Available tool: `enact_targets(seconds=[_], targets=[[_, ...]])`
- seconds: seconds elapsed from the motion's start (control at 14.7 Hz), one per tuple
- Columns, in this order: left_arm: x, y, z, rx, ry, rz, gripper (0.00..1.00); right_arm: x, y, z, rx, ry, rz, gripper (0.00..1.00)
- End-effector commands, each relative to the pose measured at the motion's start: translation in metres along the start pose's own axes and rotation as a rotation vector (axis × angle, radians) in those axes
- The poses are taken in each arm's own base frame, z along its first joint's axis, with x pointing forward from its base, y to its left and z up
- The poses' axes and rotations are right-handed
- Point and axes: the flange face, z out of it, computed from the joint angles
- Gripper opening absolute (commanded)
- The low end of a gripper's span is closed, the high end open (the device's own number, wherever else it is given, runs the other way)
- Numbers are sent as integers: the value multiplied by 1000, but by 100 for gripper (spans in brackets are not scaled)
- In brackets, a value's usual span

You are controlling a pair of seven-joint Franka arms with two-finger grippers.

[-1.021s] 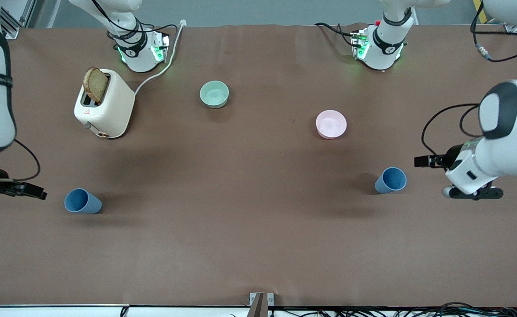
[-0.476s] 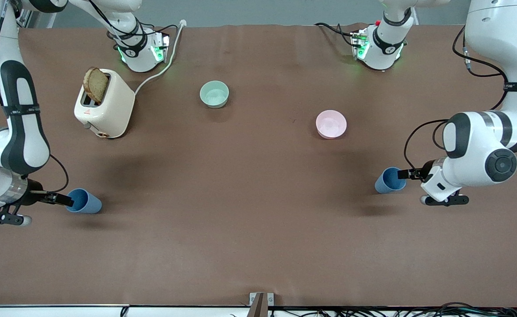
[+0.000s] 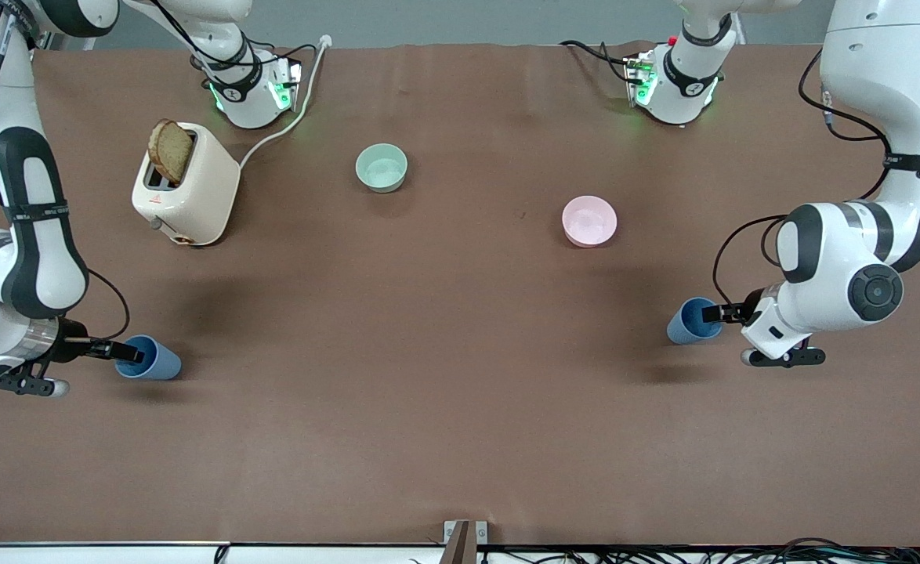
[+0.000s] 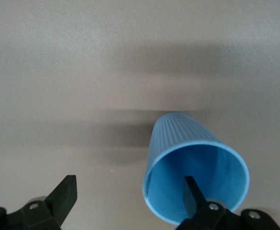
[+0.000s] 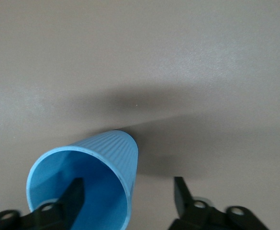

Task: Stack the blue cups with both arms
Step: 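Lift the cup with the left gripper while the right gripper lifts its cup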

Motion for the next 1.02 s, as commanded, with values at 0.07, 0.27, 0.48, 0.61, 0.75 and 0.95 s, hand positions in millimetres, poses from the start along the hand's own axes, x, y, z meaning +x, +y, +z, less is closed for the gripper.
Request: enact_targets(seconds=[0.07, 0.27, 0.48, 0.61, 0.75, 0.95], targets=[[1, 6, 11, -11, -4, 13, 69, -1, 2, 0, 23, 10, -1, 31], [1, 8, 13, -10, -8, 5, 34, 0, 2, -2, 21, 16, -2, 5], [1, 8, 12, -10, -10, 5, 7, 1, 0, -4, 20, 23, -4, 1], [1, 10, 8, -9, -7, 17, 1, 3, -3, -14, 20, 31, -11, 0], [3, 10, -8, -9, 14, 24, 1, 3, -7, -37, 18, 60, -18, 0], [10, 53, -81, -17, -1, 96, 1, -4, -33, -98, 24, 79, -59, 0]])
